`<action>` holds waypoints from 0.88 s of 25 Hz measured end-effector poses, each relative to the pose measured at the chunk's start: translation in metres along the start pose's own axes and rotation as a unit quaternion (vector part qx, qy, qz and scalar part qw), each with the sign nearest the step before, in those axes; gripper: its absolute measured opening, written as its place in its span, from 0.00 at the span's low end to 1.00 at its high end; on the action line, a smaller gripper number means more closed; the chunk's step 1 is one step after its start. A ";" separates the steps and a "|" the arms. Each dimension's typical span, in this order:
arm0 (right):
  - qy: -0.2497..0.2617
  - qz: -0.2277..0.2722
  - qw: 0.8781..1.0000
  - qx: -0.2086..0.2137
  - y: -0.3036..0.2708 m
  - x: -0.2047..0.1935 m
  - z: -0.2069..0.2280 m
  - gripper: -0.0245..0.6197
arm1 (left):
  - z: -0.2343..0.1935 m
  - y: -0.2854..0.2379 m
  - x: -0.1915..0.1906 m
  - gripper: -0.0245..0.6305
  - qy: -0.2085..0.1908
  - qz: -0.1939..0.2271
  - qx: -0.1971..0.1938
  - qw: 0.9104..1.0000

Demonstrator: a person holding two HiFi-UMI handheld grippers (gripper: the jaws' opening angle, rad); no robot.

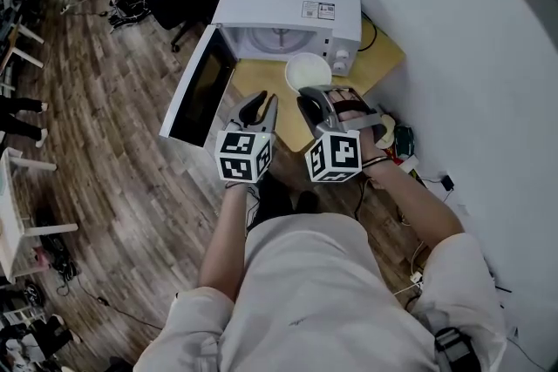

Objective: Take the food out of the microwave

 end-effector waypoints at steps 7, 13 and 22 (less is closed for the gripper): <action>0.006 -0.003 1.000 0.001 0.008 -0.001 -0.009 0.14 | 0.005 -0.001 -0.004 0.10 0.000 0.001 -0.002 1.000; 0.008 -0.005 1.000 0.002 0.013 0.000 -0.013 0.14 | 0.008 0.000 -0.007 0.07 -0.002 -0.001 -0.002 1.000; 0.004 -0.005 1.000 0.004 0.016 0.001 -0.016 0.14 | 0.011 -0.001 -0.008 0.06 -0.004 0.000 -0.001 1.000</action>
Point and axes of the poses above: the fingertips, and each gripper's own axes: y backward along the fingers, z to its right, x out of its top, the point moved 5 cm from there along y, backward along the fingers, and after that the axes turned 3 degrees about -z, right-handed, at the moved point
